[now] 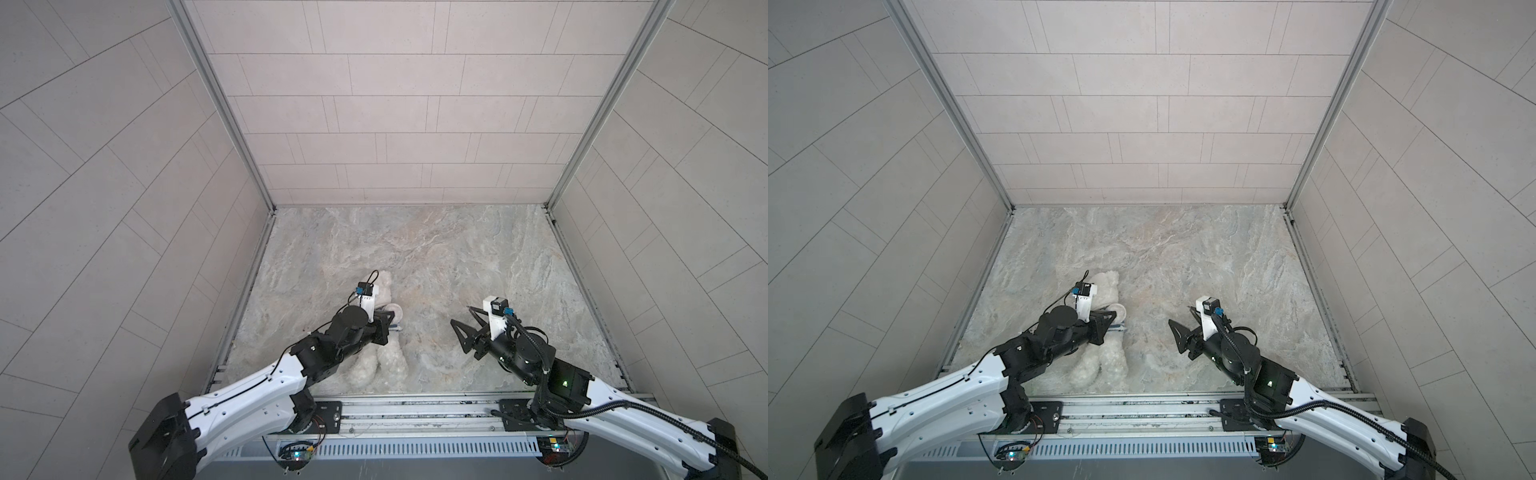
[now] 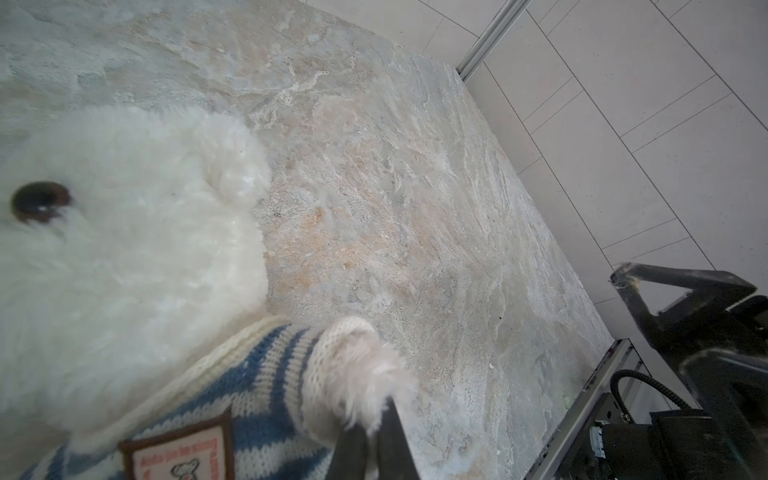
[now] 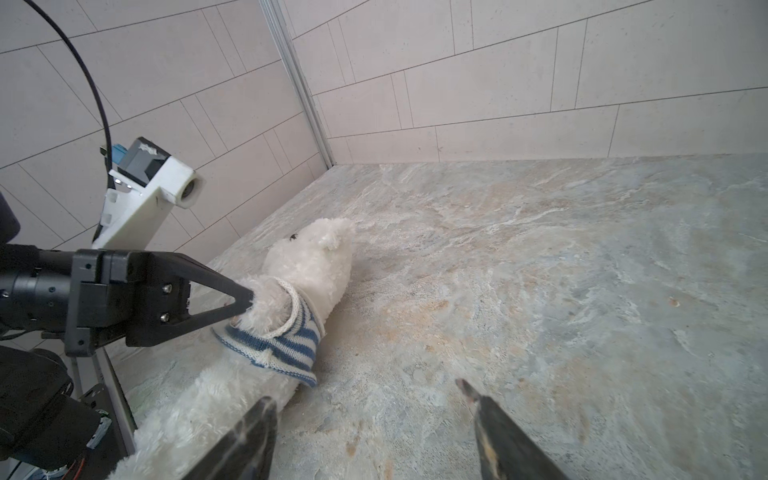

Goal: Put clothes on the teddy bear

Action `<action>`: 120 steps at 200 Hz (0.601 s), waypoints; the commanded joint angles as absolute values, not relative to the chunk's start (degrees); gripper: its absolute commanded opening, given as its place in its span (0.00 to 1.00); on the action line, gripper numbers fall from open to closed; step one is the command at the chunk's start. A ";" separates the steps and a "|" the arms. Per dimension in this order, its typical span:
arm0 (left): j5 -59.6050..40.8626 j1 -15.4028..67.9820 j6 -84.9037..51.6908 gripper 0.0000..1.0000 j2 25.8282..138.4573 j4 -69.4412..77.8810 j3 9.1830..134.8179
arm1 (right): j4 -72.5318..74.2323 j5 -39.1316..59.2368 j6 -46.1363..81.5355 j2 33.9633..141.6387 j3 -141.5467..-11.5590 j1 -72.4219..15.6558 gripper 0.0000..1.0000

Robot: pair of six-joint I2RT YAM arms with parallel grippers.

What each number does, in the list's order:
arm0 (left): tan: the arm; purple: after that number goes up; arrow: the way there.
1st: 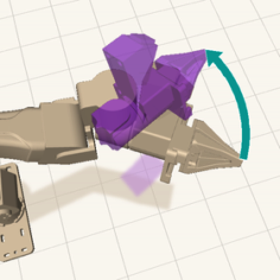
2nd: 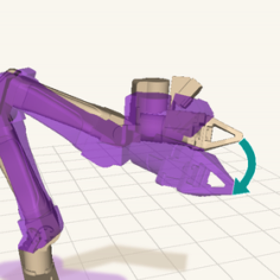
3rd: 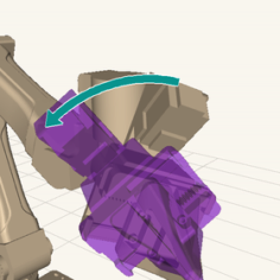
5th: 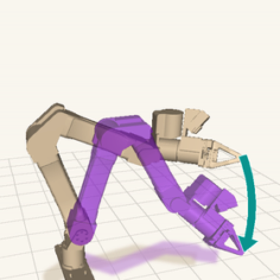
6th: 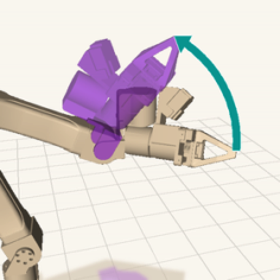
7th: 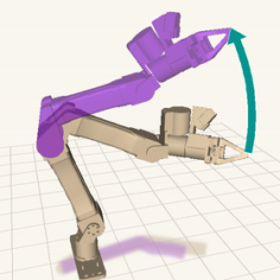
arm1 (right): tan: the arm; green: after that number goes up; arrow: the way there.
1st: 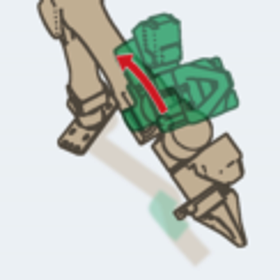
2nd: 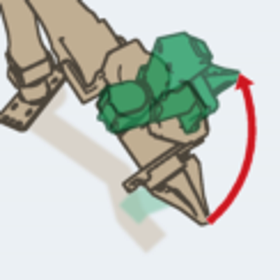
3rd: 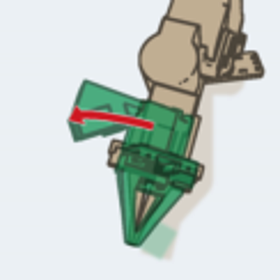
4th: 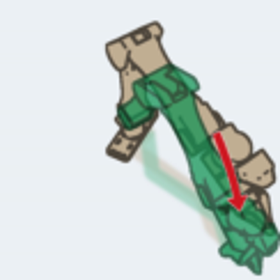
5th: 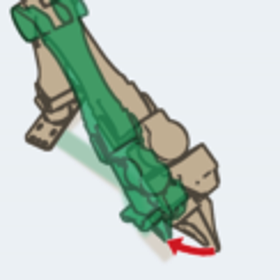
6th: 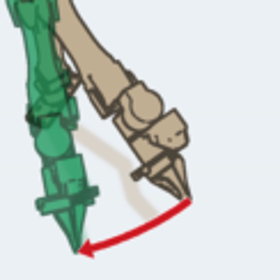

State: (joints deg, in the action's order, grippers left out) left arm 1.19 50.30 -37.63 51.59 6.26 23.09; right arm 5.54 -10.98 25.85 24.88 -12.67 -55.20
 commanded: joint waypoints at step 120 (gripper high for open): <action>2.77 57.61 -42.59 0.26 64.31 21.36 25.60 | -0.36 -11.21 24.21 34.56 -18.93 -54.34 0.84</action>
